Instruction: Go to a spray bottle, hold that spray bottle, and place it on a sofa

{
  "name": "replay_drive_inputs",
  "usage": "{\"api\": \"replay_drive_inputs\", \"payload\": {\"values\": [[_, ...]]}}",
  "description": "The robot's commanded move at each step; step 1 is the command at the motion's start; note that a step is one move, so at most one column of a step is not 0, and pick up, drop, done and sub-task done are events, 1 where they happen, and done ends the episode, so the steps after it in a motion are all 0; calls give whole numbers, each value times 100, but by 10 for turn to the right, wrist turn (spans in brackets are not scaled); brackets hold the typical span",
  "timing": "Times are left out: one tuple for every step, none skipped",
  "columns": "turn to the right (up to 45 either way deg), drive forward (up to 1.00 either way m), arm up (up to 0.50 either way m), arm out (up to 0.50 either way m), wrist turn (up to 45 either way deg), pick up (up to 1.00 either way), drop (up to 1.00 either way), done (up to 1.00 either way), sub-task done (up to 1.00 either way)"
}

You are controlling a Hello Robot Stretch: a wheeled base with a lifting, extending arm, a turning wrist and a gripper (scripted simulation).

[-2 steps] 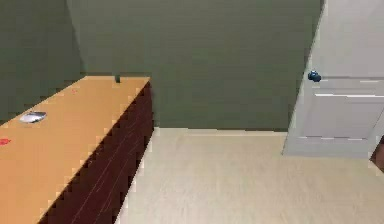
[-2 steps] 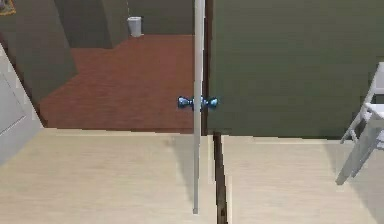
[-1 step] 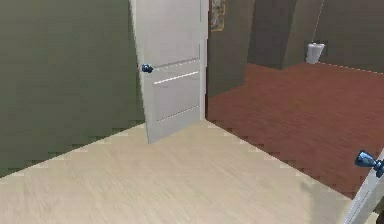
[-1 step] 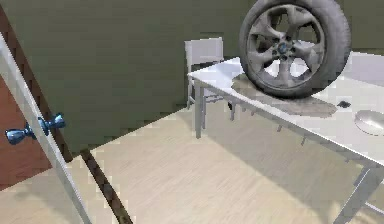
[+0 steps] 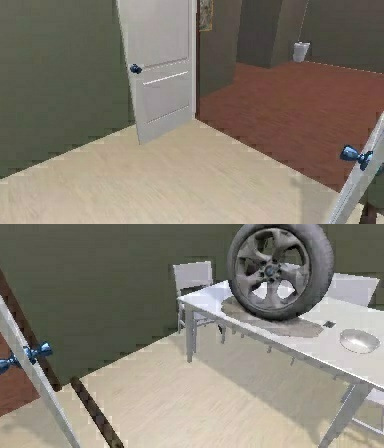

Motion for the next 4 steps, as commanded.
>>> {"api": "replay_drive_inputs", "payload": {"values": [[0,80,0,0,0,0,0,0,0],[240,0,0,0,0,0,0,0,0],[0,100,0,0,0,0,0,0,0],[0,100,0,0,0,0,0,0,0]]}}
